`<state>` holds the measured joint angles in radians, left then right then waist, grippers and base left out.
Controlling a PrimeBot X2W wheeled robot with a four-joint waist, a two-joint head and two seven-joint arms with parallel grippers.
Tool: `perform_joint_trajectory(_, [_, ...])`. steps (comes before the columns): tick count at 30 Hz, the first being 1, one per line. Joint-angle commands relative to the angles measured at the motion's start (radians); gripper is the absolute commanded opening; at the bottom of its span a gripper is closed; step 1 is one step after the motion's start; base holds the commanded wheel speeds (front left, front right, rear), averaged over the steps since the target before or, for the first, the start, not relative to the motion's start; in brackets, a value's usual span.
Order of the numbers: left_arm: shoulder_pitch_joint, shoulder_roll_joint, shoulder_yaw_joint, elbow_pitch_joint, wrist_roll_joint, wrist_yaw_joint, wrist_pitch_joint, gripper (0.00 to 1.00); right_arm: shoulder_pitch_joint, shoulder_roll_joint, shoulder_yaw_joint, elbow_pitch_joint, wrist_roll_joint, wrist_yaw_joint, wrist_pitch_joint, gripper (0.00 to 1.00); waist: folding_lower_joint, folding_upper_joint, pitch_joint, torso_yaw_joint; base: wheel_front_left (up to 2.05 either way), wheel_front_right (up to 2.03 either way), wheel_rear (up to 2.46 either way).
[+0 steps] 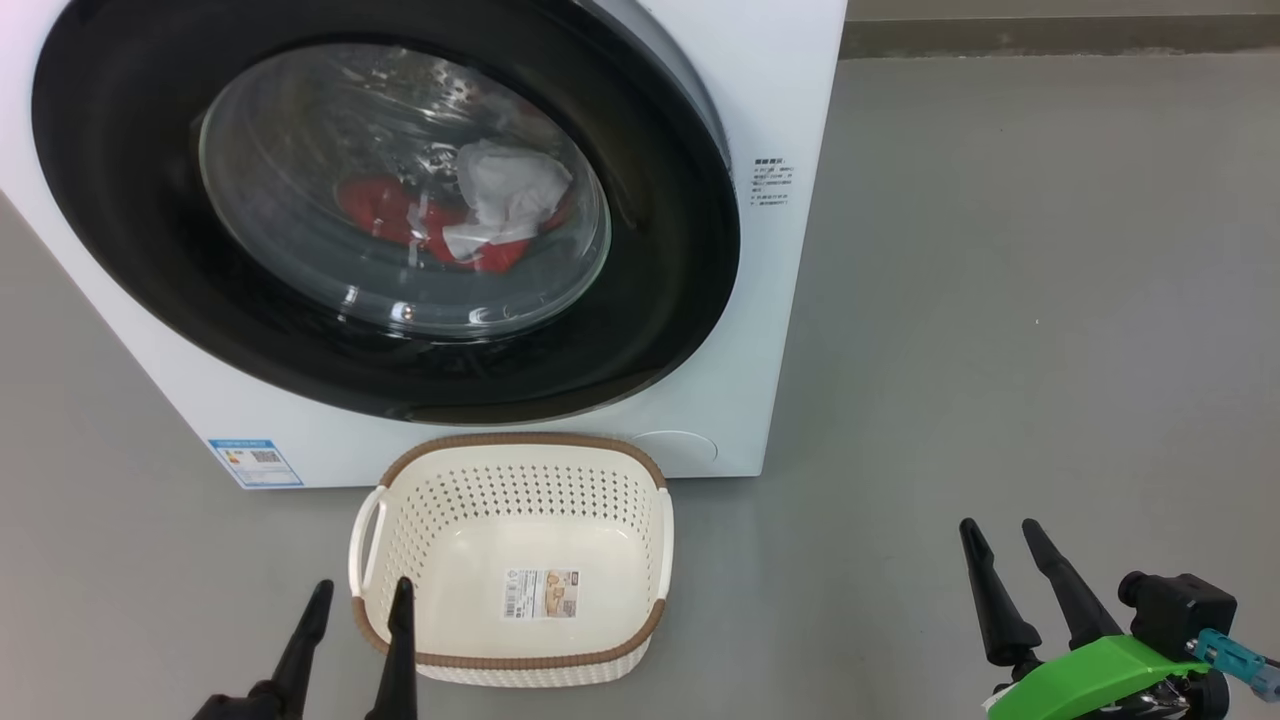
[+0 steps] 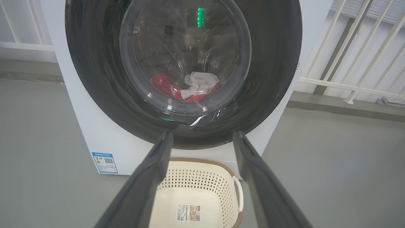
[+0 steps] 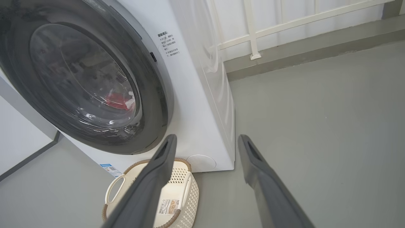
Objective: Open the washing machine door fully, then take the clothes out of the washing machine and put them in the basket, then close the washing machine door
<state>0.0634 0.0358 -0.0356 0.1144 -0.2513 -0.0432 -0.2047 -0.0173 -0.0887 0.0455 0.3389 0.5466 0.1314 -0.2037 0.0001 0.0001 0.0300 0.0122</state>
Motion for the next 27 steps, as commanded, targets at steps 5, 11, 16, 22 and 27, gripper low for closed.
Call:
perform_joint_trajectory(5, [-0.002, 0.012, 0.023, -0.035, 0.074, 0.003, -0.027, 1.0, -0.006, -0.013, 0.017, -0.026, -0.066, -0.001, -0.028, 1.0, -0.0001, -0.0001, 0.003, 0.0, 0.0, 0.0, 0.0])
perform_joint_trajectory(11, [0.0, 0.013, 0.024, -0.04, 0.115, 0.002, -0.044, 1.0, 0.001, -0.012, 0.01, -0.024, -0.121, -0.001, -0.045, 1.0, -0.0001, -0.0001, 0.005, 0.001, 0.0, 0.0, 0.0])
perform_joint_trajectory(16, [0.002, 0.014, 0.03, -0.019, 0.137, -0.004, -0.057, 1.0, 0.007, -0.008, -0.001, -0.027, -0.16, -0.001, -0.058, 1.0, -0.0001, -0.0001, 0.006, 0.001, 0.0, 0.0, 0.0])
perform_joint_trajectory(22, [-0.001, 0.014, 0.029, 0.015, 0.106, -0.02, -0.057, 1.0, 0.018, -0.002, -0.021, -0.027, -0.154, -0.001, -0.058, 1.0, -0.0001, -0.0001, 0.001, 0.005, 0.0, 0.0, 0.0])
perform_joint_trajectory(27, [-0.002, 0.014, 0.029, 0.04, 0.096, -0.026, -0.057, 1.0, 0.031, 0.002, -0.031, -0.022, -0.156, -0.001, -0.058, 1.0, -0.0001, -0.0001, -0.002, 0.005, 0.0, 0.0, 0.0])
